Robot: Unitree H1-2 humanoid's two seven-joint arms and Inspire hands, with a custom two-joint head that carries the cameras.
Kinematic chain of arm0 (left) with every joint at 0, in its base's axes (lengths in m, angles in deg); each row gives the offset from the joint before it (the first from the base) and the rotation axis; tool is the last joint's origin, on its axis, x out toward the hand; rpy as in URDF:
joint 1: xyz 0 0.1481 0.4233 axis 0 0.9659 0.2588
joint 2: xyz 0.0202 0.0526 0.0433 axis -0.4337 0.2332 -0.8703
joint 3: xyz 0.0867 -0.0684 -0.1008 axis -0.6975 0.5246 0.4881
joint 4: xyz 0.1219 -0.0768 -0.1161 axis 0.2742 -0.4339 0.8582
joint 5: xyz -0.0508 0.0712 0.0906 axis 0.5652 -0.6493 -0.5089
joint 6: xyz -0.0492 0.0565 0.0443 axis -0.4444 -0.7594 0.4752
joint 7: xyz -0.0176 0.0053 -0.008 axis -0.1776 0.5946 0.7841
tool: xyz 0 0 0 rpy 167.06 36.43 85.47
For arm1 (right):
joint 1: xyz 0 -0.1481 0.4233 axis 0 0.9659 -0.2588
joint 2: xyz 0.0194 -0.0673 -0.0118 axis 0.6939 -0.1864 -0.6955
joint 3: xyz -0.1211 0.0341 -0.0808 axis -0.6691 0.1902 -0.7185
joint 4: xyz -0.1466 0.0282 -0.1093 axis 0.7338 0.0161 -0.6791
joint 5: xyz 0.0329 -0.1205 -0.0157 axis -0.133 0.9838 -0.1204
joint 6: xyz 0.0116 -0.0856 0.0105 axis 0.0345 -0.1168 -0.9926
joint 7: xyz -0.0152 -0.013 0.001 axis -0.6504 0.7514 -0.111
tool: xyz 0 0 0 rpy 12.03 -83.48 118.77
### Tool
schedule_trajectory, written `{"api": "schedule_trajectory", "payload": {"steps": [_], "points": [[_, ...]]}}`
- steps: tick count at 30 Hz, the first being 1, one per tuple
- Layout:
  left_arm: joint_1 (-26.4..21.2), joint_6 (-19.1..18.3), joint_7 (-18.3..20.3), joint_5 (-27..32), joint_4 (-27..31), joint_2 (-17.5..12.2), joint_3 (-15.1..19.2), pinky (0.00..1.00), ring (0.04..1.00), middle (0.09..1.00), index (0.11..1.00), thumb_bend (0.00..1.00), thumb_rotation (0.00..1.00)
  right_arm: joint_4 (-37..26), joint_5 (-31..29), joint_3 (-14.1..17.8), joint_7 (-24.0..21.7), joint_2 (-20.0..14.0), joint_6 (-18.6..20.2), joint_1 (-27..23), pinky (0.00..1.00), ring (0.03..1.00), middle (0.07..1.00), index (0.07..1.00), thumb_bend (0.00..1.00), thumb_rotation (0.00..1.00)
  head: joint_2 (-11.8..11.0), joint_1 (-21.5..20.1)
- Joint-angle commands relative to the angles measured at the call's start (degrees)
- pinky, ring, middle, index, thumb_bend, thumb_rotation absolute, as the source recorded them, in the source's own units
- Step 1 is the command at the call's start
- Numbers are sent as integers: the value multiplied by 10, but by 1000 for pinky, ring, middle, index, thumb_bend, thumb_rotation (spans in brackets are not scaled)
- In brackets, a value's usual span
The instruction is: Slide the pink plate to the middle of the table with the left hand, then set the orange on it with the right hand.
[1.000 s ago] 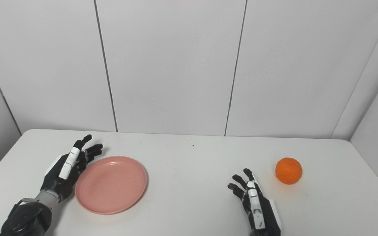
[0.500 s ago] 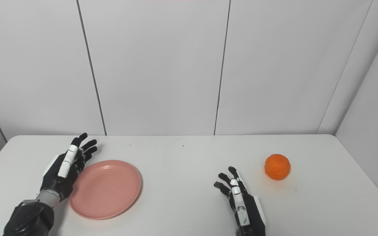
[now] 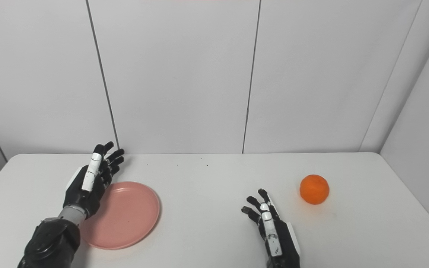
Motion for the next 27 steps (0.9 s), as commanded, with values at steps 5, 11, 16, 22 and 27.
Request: {"api": "schedule_trajectory", "payload": {"steps": [5,11,16,22,27], "points": [[-36,12,-3,5,19,-6,5,992,924,904,949,832,841,-6,-4,1,-1,-1,5,-3,908,798,857,951,719,929,-1,11],[-52,5,-12,1,31,-17,13,789,901,893,948,860,847,-5,-9,4,-7,-9,3,-2,912,801,857,953,709,928,-1,32],[-59,1,-14,4,30,-36,27,992,921,878,940,888,837,-6,-10,7,-7,-14,3,-1,901,794,847,946,712,930,-2,40],[-54,26,-1,-4,1,-79,35,1000,924,887,949,861,873,-5,-7,5,-10,-18,2,0,890,793,850,949,716,941,-2,39],[-48,42,26,12,-29,-105,43,989,957,938,969,856,871,-2,-11,5,-11,-18,2,-2,893,794,852,951,721,928,-1,36]]}}
